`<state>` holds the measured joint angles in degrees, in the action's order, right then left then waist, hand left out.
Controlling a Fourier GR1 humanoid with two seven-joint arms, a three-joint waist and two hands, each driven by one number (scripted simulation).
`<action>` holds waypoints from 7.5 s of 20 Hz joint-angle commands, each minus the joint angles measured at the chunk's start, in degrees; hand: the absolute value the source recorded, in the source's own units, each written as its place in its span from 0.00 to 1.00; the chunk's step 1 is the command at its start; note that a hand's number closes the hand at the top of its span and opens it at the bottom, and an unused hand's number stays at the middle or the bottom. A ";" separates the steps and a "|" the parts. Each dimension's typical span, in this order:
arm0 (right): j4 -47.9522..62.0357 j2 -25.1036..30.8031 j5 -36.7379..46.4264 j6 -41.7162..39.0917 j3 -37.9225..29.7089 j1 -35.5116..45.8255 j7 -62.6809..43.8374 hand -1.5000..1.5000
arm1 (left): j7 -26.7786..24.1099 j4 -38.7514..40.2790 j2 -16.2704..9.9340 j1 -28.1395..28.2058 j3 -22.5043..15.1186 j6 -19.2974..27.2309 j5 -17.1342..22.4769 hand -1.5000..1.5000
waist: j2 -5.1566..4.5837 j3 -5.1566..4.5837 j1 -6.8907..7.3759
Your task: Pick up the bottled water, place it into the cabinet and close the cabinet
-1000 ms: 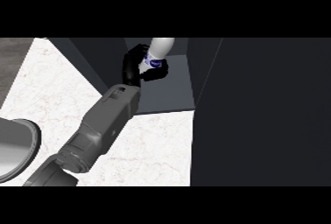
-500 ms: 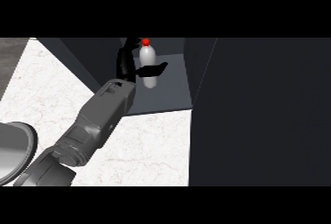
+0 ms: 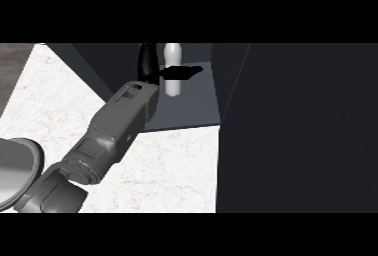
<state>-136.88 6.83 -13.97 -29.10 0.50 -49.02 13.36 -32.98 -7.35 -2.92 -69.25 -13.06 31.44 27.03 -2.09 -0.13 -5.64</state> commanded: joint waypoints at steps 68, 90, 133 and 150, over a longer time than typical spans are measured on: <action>-17.23 15.39 23.63 -15.01 33.81 -2.86 -6.92 1.00 | 4.72 -92.99 -26.97 78.02 -4.32 -30.94 21.73 0.00 | 3.31 -0.37 6.71; -9.01 12.59 16.12 -3.88 44.57 7.90 -13.86 1.00 | 6.07 -96.27 -37.03 83.87 4.37 -43.59 28.92 0.00 | 0.87 -0.89 14.51; 1.64 11.45 1.30 -4.63 39.90 35.19 -24.53 1.00 | 8.50 -93.73 -42.02 81.15 8.02 -50.68 31.94 0.00 | -2.01 -1.46 21.82; 18.07 4.08 1.96 1.34 29.38 60.47 -39.77 1.00 | 9.77 -91.19 -42.82 80.23 8.81 -51.74 33.14 0.00 | -0.71 -1.08 20.20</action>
<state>-124.90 14.65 -14.15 -31.64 30.45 4.40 -21.10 -23.58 -99.23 -45.33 11.30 -4.50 -19.99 60.06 -2.93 -1.34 14.93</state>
